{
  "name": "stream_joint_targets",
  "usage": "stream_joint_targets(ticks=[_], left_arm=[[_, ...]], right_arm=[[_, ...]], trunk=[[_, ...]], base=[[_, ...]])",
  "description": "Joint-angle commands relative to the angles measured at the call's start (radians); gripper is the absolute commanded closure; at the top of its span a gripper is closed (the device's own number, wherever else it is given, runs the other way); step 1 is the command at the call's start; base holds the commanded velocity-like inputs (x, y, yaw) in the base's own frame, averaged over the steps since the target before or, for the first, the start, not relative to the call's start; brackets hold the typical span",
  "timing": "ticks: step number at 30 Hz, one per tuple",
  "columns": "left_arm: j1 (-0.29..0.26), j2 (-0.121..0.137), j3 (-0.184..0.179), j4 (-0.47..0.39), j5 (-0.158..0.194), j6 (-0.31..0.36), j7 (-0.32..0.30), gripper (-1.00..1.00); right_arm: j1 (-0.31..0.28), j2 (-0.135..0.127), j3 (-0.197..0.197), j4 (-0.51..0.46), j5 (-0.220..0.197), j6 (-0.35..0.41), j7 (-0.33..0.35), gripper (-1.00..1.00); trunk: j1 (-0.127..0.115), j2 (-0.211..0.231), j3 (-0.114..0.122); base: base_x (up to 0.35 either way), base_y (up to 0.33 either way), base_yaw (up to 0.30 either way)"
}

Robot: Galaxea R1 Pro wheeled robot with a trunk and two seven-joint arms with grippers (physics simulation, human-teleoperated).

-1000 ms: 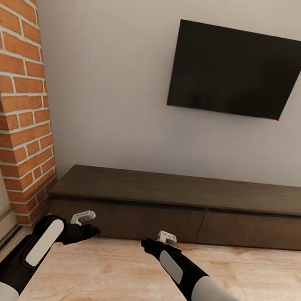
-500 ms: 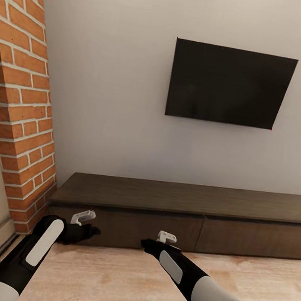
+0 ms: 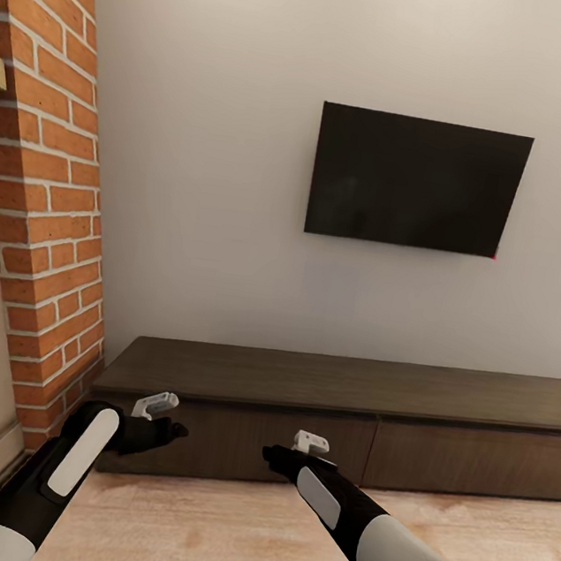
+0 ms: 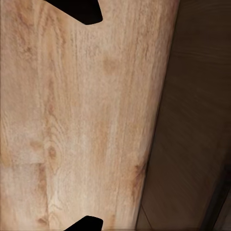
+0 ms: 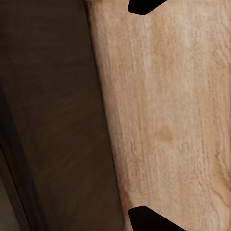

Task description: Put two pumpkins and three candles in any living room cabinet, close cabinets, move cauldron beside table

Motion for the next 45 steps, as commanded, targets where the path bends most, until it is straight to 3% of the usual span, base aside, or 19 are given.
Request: stream_joint_targets(ticks=[1,45], left_arm=[[-0.001,0.001,-0.002,-0.001,0.01,0.001,0.01,-1.0],[-0.002,-0.001,-0.002,0.003,0.012,0.001,0.01,-1.0]], right_arm=[[-0.001,0.0,0.006,-0.002,-0.005,0.002,-0.007,-1.0],[-0.001,-0.003,0.008,-0.006,0.003,-0.003,-0.007,-1.0]], trunk=[[-0.001,0.0,0.003],[-0.167,0.304,0.141]], base=[[0.0,0.0,0.0],[0.0,0.0,0.0]])
